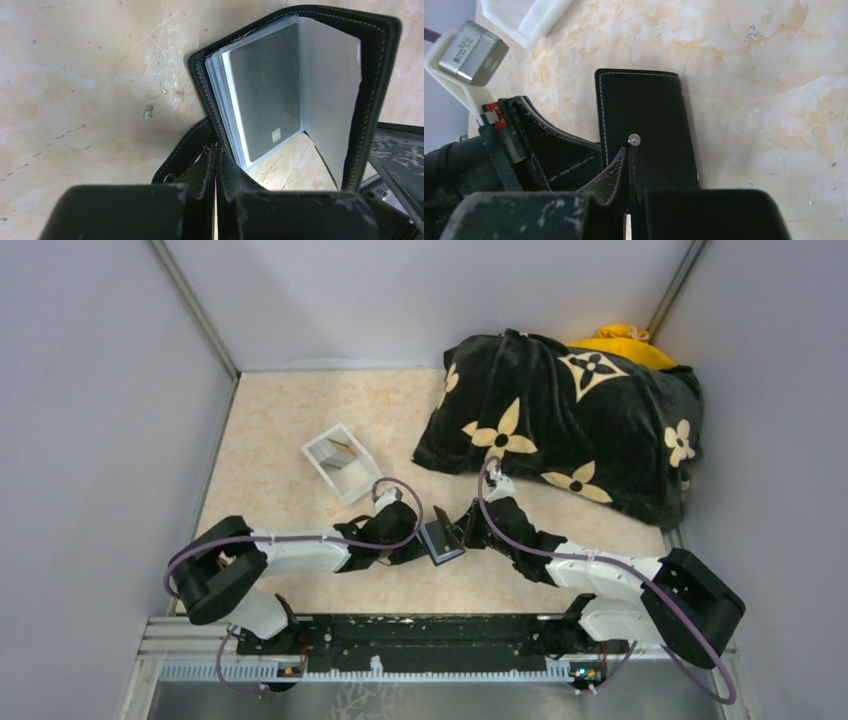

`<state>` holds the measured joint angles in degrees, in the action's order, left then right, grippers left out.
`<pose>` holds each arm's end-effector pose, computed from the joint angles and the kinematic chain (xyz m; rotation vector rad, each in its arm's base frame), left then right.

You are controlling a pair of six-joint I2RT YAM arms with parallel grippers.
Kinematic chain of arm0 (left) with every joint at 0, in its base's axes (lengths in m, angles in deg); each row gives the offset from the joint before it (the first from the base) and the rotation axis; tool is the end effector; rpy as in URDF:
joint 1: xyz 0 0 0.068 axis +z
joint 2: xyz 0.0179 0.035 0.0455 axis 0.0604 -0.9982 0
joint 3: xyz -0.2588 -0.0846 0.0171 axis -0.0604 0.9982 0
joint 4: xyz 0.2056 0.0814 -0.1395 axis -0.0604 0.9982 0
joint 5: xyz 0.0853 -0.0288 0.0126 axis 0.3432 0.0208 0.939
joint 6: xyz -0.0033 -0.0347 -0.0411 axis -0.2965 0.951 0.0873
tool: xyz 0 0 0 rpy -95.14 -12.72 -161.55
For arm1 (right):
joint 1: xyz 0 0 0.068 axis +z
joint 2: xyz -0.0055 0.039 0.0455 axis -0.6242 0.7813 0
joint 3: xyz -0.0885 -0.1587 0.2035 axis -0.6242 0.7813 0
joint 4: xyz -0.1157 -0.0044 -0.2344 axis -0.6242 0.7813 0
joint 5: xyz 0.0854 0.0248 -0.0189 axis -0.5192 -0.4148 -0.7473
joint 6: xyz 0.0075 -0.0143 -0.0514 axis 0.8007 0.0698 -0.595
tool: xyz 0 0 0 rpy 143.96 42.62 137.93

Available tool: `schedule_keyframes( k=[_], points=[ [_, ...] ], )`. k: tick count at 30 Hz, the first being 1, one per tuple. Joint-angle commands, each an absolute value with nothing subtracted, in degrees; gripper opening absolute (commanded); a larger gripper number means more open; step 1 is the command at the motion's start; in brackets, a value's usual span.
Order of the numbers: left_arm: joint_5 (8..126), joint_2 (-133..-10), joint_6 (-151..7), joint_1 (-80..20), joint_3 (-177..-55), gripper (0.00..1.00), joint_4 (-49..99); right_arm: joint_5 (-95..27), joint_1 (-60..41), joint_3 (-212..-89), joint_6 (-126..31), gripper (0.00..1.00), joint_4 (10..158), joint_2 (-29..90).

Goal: Put the credit cards into the card holder
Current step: Close the card holder at the center of the board.

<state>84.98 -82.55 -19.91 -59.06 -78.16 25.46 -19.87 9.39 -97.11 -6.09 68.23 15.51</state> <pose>0.1585 -0.2209 0.1383 -0.2522 2.5489 -0.6932 0.1549 0.1660 0.1764 0.0767 2.1895 0.8893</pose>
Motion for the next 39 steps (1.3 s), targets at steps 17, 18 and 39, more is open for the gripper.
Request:
schedule_keyframes(
  k=[17, 18, 39],
  points=[
    [84.9, -87.0, -23.9, -56.9, -74.6, 0.0, 32.3, -21.8, 10.1, -99.3, -8.5, 0.41, 68.9, 24.4],
    [84.8, -87.1, -23.9, -56.8, -74.6, 0.0, 32.1, -21.8, 10.0, -99.4, -8.8, 0.42, 69.3, 24.5],
    [86.1, -82.1, -25.6, -55.1, -76.0, 0.0, 37.8, -20.8, 9.8, -106.2, -18.7, 0.51, 80.2, 29.1]
  ],
)
